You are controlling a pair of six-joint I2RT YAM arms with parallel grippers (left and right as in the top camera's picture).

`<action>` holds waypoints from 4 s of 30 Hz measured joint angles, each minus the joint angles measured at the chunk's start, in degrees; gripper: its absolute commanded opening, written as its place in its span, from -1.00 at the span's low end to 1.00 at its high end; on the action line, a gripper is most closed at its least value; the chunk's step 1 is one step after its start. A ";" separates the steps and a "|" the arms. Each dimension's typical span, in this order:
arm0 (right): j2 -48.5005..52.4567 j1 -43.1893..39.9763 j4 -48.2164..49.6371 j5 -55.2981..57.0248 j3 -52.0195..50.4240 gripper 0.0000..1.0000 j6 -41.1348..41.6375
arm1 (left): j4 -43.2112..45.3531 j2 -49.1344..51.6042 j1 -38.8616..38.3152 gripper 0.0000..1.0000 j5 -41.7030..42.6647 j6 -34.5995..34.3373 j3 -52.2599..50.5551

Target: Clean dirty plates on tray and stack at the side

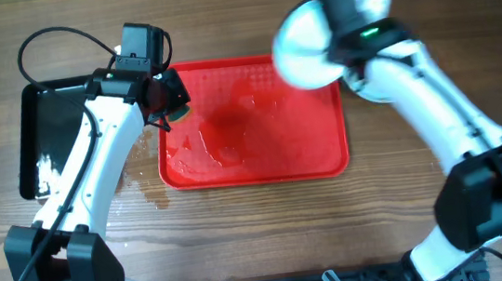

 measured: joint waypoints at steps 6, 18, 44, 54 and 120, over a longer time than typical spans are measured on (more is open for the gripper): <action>-0.09 -16.96 3.02 -9.75 -1.27 -0.91 4.22 | 0.15 0.00 0.00 -0.92 0.15 0.00 0.00; -0.17 -23.78 10.69 -14.84 -10.05 -0.91 5.07 | 1.20 0.00 0.00 -0.92 0.15 0.00 0.00; 0.15 -14.91 8.50 -43.06 -10.32 0.37 -3.08 | 4.48 0.00 0.07 -0.92 0.13 0.00 -1.53; 0.15 2.19 8.09 -41.86 -10.32 0.99 -6.45 | 5.75 0.00 10.03 -0.92 -1.05 0.00 -1.55; 0.15 11.02 8.72 -38.05 -10.36 1.00 -1.46 | 25.77 8.09 37.09 -0.92 6.97 -2.32 -17.51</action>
